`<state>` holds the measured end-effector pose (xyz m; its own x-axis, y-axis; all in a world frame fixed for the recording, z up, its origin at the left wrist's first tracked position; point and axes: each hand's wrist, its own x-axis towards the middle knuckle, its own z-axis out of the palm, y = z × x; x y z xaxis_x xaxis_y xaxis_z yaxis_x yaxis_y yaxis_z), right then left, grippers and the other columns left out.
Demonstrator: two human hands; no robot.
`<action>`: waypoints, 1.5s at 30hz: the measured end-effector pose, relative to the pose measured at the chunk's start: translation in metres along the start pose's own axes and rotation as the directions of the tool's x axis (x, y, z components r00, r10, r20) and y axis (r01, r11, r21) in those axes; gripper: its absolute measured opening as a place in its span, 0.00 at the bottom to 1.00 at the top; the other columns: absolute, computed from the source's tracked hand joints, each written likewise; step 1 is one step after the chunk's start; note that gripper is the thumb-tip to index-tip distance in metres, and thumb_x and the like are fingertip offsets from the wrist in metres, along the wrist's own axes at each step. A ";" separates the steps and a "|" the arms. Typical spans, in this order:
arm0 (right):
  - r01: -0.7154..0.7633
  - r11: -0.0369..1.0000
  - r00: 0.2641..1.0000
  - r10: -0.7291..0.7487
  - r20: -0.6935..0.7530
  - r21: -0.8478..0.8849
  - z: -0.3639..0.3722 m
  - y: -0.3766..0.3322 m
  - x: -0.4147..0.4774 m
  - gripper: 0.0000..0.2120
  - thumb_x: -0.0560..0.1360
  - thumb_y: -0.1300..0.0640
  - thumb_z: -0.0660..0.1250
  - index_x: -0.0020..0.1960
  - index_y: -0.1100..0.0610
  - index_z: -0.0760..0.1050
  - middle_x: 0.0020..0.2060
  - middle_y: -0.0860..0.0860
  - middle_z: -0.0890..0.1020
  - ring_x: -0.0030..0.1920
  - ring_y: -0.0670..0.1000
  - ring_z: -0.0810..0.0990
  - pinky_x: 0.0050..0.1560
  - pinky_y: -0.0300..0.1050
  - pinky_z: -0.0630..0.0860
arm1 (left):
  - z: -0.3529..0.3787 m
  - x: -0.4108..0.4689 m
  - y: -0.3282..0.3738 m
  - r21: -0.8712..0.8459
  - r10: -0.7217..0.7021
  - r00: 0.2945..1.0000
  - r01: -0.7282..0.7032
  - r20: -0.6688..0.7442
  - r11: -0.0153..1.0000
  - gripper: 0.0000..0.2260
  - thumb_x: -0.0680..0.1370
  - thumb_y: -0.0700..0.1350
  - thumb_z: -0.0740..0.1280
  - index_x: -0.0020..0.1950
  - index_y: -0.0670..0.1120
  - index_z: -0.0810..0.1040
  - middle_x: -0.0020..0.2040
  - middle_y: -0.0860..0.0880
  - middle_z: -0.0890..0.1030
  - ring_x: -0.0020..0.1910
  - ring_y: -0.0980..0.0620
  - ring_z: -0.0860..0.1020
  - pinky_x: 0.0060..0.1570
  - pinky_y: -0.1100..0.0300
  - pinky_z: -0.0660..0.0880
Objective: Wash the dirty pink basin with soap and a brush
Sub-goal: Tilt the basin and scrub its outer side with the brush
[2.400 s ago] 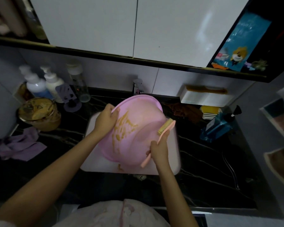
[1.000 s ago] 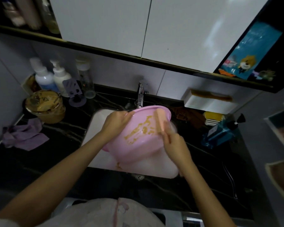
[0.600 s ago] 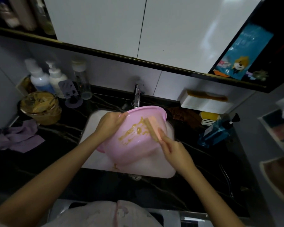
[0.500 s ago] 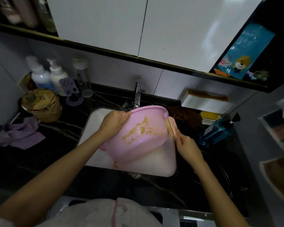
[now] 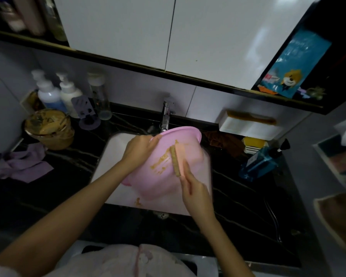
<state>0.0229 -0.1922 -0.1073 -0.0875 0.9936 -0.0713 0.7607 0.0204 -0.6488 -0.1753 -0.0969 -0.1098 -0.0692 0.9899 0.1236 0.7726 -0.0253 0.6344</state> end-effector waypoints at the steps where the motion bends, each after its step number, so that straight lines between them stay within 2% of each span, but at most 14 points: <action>1: -0.014 0.998 1.000 0.013 -0.020 -0.063 0.000 0.005 -0.002 0.24 0.81 0.49 0.54 0.75 0.39 0.53 0.41 0.61 0.81 0.41 0.61 0.80 0.38 0.49 0.73 | 0.000 -0.001 -0.001 -0.005 0.004 1.000 -0.004 0.005 1.000 0.23 0.75 0.61 0.50 0.28 0.48 0.65 0.29 0.48 0.73 0.33 0.46 0.71 0.35 0.56 0.62; 6: -0.329 0.921 0.929 0.356 -0.105 0.208 -0.018 0.035 0.049 0.22 0.81 0.49 0.50 0.74 0.41 0.57 0.51 0.57 0.80 0.47 0.56 0.79 0.47 0.47 0.76 | 0.000 -0.003 0.007 -0.001 0.020 1.000 -0.020 0.017 1.000 0.23 0.80 0.58 0.54 0.28 0.48 0.65 0.27 0.51 0.70 0.33 0.46 0.72 0.33 0.56 0.61; 11: -0.179 0.972 0.970 0.200 -0.136 0.153 0.010 -0.001 -0.007 0.22 0.82 0.51 0.52 0.74 0.39 0.55 0.37 0.57 0.81 0.35 0.52 0.78 0.35 0.44 0.72 | -0.009 0.000 -0.012 -0.027 -0.032 0.999 0.032 -0.015 0.999 0.24 0.78 0.61 0.52 0.27 0.49 0.65 0.30 0.47 0.74 0.34 0.44 0.74 0.34 0.55 0.64; 17: -0.426 0.868 0.894 0.446 -0.027 0.255 -0.009 0.023 0.044 0.22 0.81 0.43 0.49 0.72 0.46 0.65 0.55 0.58 0.79 0.50 0.58 0.78 0.51 0.54 0.78 | -0.008 -0.001 -0.025 -0.079 -0.006 0.999 0.003 -0.044 0.997 0.26 0.72 0.68 0.46 0.26 0.50 0.64 0.28 0.46 0.73 0.33 0.42 0.74 0.37 0.51 0.69; 20: -0.340 0.933 0.937 0.346 -0.039 0.120 -0.015 0.012 0.040 0.23 0.81 0.46 0.48 0.75 0.46 0.57 0.53 0.59 0.80 0.46 0.56 0.77 0.41 0.45 0.72 | -0.007 -0.002 -0.029 -0.096 -0.021 0.999 0.017 -0.042 0.995 0.28 0.73 0.68 0.46 0.27 0.49 0.65 0.29 0.46 0.75 0.33 0.42 0.75 0.36 0.51 0.69; 23: -0.139 0.987 0.990 0.140 0.010 -0.075 -0.026 -0.001 0.016 0.23 0.82 0.49 0.50 0.76 0.44 0.53 0.40 0.57 0.80 0.39 0.55 0.78 0.30 0.44 0.63 | -0.006 -0.005 -0.028 -0.093 -0.020 0.998 0.014 -0.066 0.996 0.27 0.74 0.67 0.46 0.27 0.49 0.65 0.29 0.46 0.74 0.32 0.44 0.73 0.33 0.54 0.66; 25: -0.150 0.974 0.988 0.152 0.001 -0.171 -0.031 0.011 0.029 0.23 0.82 0.50 0.51 0.76 0.46 0.54 0.43 0.59 0.81 0.43 0.59 0.79 0.33 0.45 0.67 | -0.003 -0.007 -0.016 -0.063 0.016 0.999 -0.019 -0.041 0.998 0.24 0.76 0.63 0.48 0.27 0.50 0.65 0.28 0.48 0.73 0.32 0.46 0.72 0.30 0.57 0.63; 27: -0.333 0.938 0.942 0.335 -0.001 -0.093 -0.041 0.024 0.055 0.22 0.81 0.50 0.51 0.75 0.52 0.61 0.52 0.62 0.80 0.52 0.62 0.79 0.46 0.49 0.74 | -0.001 -0.007 -0.006 -0.034 0.036 0.999 -0.037 -0.007 0.999 0.24 0.76 0.61 0.49 0.28 0.47 0.68 0.29 0.48 0.73 0.32 0.46 0.72 0.31 0.56 0.63; 29: -0.376 0.925 0.926 0.378 0.021 -0.044 -0.043 0.019 0.060 0.22 0.81 0.49 0.51 0.74 0.53 0.62 0.56 0.62 0.79 0.55 0.62 0.78 0.54 0.51 0.75 | 0.000 -0.006 -0.003 -0.006 0.027 1.000 -0.027 0.002 1.000 0.27 0.75 0.63 0.48 0.31 0.44 0.71 0.30 0.47 0.75 0.34 0.45 0.73 0.34 0.56 0.64; 32: -0.097 0.982 0.992 0.108 0.063 -0.163 -0.031 -0.005 0.035 0.23 0.82 0.48 0.50 0.76 0.44 0.52 0.49 0.59 0.81 0.49 0.60 0.80 0.41 0.45 0.70 | 0.001 -0.002 -0.002 0.024 -0.007 1.000 0.007 0.002 1.000 0.25 0.74 0.63 0.48 0.30 0.46 0.70 0.31 0.47 0.75 0.35 0.46 0.73 0.35 0.56 0.64; 34: 0.051 0.936 0.997 -0.025 0.078 -0.349 -0.031 -0.013 0.027 0.24 0.82 0.45 0.47 0.76 0.41 0.46 0.44 0.57 0.81 0.42 0.59 0.80 0.36 0.45 0.69 | 0.002 0.001 -0.002 0.010 -0.011 1.000 0.011 0.010 1.000 0.25 0.75 0.62 0.49 0.31 0.45 0.71 0.31 0.46 0.75 0.34 0.46 0.73 0.35 0.56 0.64; 38: -0.123 0.904 0.992 0.108 -0.059 -0.411 -0.042 -0.013 0.062 0.24 0.82 0.46 0.46 0.77 0.45 0.47 0.48 0.57 0.81 0.43 0.57 0.80 0.38 0.45 0.73 | 0.002 0.007 0.001 -0.038 0.003 0.999 -0.001 0.049 0.999 0.24 0.79 0.59 0.54 0.28 0.46 0.68 0.28 0.47 0.74 0.32 0.45 0.74 0.32 0.56 0.64; 43: 0.272 0.858 0.956 -0.191 0.221 -0.435 -0.024 -0.026 0.017 0.25 0.81 0.43 0.46 0.75 0.39 0.40 0.43 0.56 0.81 0.42 0.58 0.80 0.35 0.45 0.65 | -0.004 0.009 -0.007 -0.080 -0.019 0.998 0.023 0.055 0.997 0.27 0.76 0.62 0.53 0.29 0.42 0.70 0.29 0.44 0.76 0.33 0.44 0.75 0.33 0.55 0.65; 45: 0.129 0.882 0.990 -0.086 0.113 -0.453 -0.034 -0.015 0.033 0.24 0.81 0.44 0.47 0.76 0.39 0.45 0.44 0.56 0.81 0.42 0.58 0.80 0.35 0.45 0.68 | -0.005 0.011 -0.007 -0.095 -0.004 0.997 0.012 0.078 0.995 0.26 0.74 0.63 0.51 0.28 0.43 0.67 0.27 0.45 0.74 0.30 0.45 0.73 0.31 0.56 0.63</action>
<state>0.0307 -0.1557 -0.0742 -0.2249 0.9693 -0.0998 0.9512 0.1962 -0.2380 -0.1844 -0.0868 -0.1090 -0.0228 0.9979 0.0609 0.7082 -0.0268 0.7055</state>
